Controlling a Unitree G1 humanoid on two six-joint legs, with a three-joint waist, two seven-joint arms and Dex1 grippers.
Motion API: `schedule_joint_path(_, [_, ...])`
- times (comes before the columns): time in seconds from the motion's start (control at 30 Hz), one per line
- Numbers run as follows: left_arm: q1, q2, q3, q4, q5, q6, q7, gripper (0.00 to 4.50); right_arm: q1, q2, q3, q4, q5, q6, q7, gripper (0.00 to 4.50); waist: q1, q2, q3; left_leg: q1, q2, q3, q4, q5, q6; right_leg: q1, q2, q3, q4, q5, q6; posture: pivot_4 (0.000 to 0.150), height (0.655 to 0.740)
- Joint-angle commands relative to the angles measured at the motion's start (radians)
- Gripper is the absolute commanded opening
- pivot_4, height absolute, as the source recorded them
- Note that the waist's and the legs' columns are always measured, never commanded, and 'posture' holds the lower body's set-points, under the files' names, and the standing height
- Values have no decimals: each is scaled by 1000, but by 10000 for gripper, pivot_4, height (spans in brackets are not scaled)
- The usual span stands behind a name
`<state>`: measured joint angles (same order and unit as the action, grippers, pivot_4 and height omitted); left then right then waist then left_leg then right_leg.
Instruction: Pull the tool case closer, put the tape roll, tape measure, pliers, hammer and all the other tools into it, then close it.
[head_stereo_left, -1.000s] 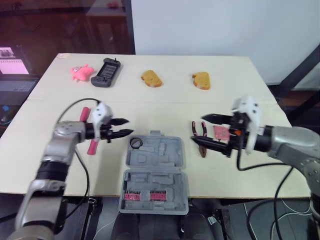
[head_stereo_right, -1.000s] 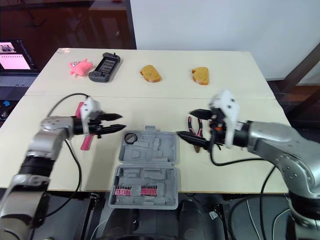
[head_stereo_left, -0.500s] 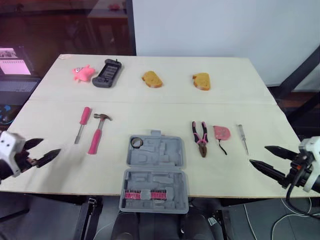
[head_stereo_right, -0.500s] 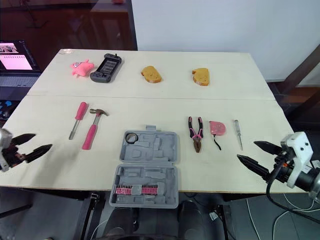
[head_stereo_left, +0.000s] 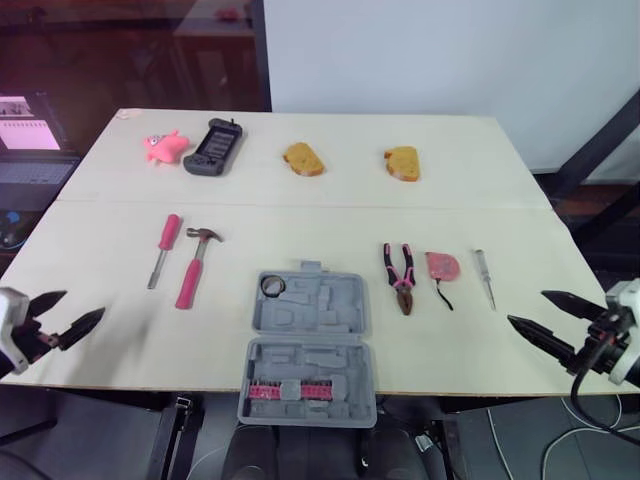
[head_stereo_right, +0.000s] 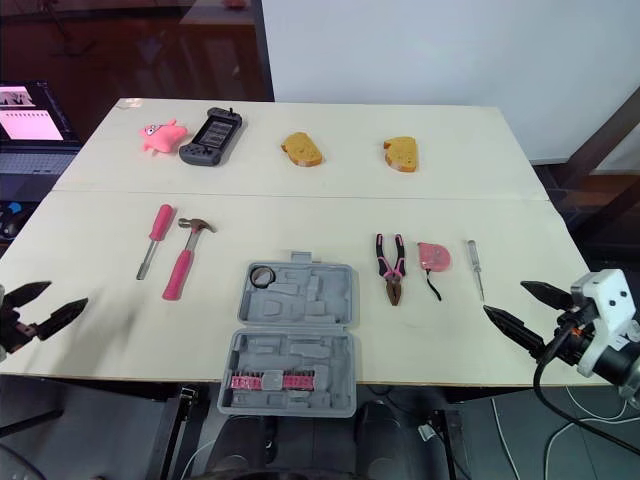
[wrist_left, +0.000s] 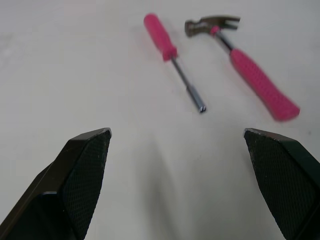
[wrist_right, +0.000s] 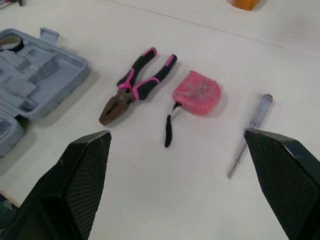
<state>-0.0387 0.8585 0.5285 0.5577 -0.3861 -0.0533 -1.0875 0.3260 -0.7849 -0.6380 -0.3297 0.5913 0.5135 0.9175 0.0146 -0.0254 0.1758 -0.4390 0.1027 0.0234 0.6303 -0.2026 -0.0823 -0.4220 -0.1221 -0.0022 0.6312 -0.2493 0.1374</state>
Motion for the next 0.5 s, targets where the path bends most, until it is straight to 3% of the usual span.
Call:
schedule_joint_path(0.03, [-75, 38, -90, -187, -22, 104, -34, 44519, -49, -71, 25, -63, -6, 97, -70, 45000, 1, 0, 0, 0, 0, 0, 0, 0, 0, 0, 0, 0, 0, 0, 0, 1500, 7207])
schedule_joint_path(0.23, [-234, 96, -296, -510, -120, 404, -169, 44519, -108, -100, 94, -222, 56, 246, -138, 45000, -3, 1, 0, 0, 0, 0, 0, 0, 0, 0, 0, 0, 1, 1, 2, 1500, 7207])
schedule_joint_path(0.5, [-437, 53, -499, -653, -120, 503, -227, 44519, -48, 1, 125, -396, 43, 292, -283, 45000, 1, 2, -1, -1, 0, 0, 2, 0, 0, 0, 0, 0, 1, 2, 4, 1500, 7207])
